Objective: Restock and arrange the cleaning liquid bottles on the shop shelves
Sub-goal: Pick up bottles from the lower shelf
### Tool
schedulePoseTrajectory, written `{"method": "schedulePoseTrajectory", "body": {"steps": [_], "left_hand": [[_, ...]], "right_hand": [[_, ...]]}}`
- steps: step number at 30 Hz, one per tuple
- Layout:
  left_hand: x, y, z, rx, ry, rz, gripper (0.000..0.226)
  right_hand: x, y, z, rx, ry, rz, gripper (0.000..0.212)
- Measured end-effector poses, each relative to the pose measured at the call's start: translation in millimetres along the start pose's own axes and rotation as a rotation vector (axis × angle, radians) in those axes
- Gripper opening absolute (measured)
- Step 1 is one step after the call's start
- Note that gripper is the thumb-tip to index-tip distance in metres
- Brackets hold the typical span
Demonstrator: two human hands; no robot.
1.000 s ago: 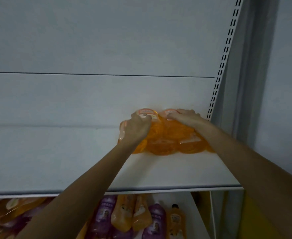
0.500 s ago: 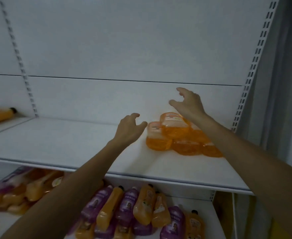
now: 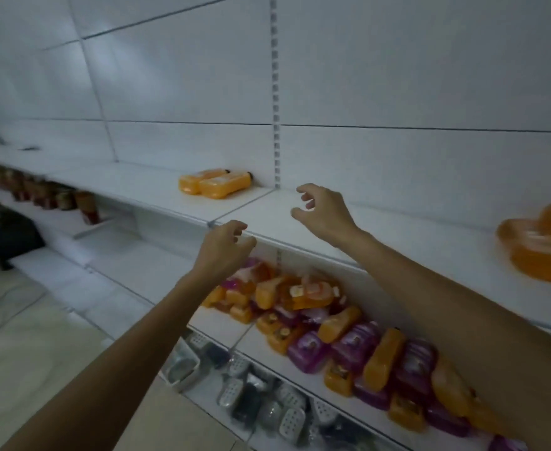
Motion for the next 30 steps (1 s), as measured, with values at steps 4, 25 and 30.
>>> {"method": "schedulePoseTrajectory", "body": {"steps": [4, 25, 30], "left_hand": [[18, -88, 21, -0.024, -0.013, 0.108, 0.040], [-70, -296, -88, -0.054, -0.295, 0.279, 0.036], [-122, -338, -100, -0.118, -0.325, 0.295, 0.036]], "right_hand": [[6, -32, -96, -0.025, -0.047, 0.055, 0.040], [-51, 161, -338, -0.033, -0.243, -0.473, 0.034], [-76, 193, -353, -0.039, -0.180, -0.574, 0.042]]}}
Point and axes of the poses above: each hand's wrist, its own x-axis away from the middle knuckle, its own z-axis out of the back of the hand, y = z × x, the point moved 10 cm from there along -x, towards the middle knuckle, and after that the axes turned 6 degrees about -x, right-handed, at the moved point
